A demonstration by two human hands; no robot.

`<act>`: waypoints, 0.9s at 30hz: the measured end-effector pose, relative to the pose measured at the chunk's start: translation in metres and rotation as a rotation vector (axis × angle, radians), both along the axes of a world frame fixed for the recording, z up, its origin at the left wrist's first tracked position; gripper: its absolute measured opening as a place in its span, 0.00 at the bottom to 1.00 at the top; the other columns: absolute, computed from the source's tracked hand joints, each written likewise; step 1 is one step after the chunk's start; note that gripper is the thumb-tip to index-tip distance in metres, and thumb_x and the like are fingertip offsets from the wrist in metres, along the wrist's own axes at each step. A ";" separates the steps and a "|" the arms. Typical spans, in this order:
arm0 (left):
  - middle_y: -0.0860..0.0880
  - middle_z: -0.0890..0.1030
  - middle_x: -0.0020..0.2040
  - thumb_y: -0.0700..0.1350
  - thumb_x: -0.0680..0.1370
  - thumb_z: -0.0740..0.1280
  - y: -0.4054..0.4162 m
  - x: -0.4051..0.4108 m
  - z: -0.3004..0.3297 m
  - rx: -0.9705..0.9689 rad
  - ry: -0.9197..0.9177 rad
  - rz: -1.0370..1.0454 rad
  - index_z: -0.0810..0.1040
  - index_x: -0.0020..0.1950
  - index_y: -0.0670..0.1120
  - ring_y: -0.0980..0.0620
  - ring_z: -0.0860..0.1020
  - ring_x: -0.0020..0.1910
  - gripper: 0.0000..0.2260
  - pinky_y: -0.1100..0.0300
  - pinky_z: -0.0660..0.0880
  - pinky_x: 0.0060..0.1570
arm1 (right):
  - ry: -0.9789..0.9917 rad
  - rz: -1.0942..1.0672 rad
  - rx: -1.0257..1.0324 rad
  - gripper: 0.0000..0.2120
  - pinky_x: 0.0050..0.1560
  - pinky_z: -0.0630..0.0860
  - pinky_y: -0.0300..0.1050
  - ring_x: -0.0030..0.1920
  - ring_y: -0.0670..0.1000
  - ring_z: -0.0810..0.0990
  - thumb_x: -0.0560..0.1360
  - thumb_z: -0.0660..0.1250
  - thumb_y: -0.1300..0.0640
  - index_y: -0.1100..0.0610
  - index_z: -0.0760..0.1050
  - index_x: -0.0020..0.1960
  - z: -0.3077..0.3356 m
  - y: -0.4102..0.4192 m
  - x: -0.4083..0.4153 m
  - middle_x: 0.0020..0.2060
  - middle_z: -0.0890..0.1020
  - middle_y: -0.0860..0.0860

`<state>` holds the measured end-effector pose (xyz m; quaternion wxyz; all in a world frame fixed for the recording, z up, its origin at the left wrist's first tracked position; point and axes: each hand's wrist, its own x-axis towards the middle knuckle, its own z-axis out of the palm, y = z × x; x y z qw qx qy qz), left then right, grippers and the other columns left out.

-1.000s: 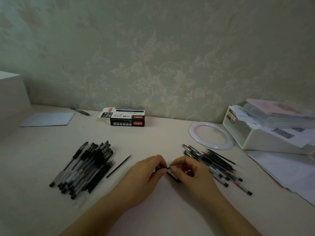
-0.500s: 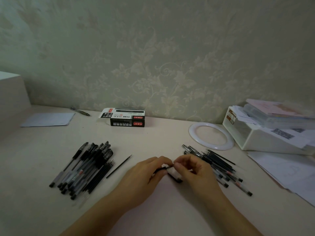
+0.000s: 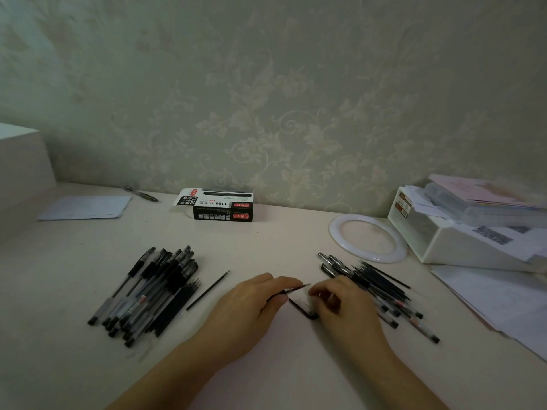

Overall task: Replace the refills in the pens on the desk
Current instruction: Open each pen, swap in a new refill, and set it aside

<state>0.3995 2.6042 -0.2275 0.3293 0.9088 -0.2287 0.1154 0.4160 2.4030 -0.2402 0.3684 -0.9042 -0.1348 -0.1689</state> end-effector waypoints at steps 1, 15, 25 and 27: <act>0.63 0.71 0.41 0.48 0.82 0.59 0.000 0.000 0.000 0.004 0.002 -0.001 0.72 0.66 0.64 0.63 0.71 0.42 0.15 0.61 0.72 0.44 | 0.006 0.003 -0.002 0.07 0.42 0.71 0.30 0.39 0.40 0.76 0.73 0.72 0.61 0.48 0.82 0.44 0.000 0.000 0.000 0.39 0.78 0.42; 0.56 0.73 0.42 0.47 0.82 0.60 -0.005 -0.002 0.006 -0.132 -0.084 -0.035 0.70 0.67 0.67 0.55 0.74 0.41 0.18 0.60 0.72 0.39 | 0.157 0.112 0.462 0.06 0.45 0.77 0.40 0.42 0.43 0.82 0.72 0.69 0.44 0.41 0.84 0.44 0.026 0.013 -0.013 0.39 0.85 0.42; 0.62 0.77 0.51 0.47 0.82 0.61 -0.007 -0.003 0.005 -0.180 -0.071 -0.036 0.69 0.69 0.65 0.61 0.77 0.47 0.19 0.69 0.73 0.45 | 0.277 0.107 0.679 0.06 0.40 0.75 0.37 0.37 0.42 0.80 0.76 0.69 0.54 0.46 0.83 0.43 0.029 0.013 -0.010 0.39 0.85 0.47; 0.61 0.77 0.51 0.47 0.82 0.60 -0.006 -0.003 0.005 -0.147 -0.070 -0.024 0.68 0.69 0.66 0.59 0.77 0.46 0.18 0.63 0.75 0.44 | 0.278 0.048 0.805 0.06 0.41 0.74 0.41 0.36 0.44 0.78 0.77 0.68 0.54 0.49 0.82 0.42 0.029 0.009 -0.007 0.39 0.84 0.49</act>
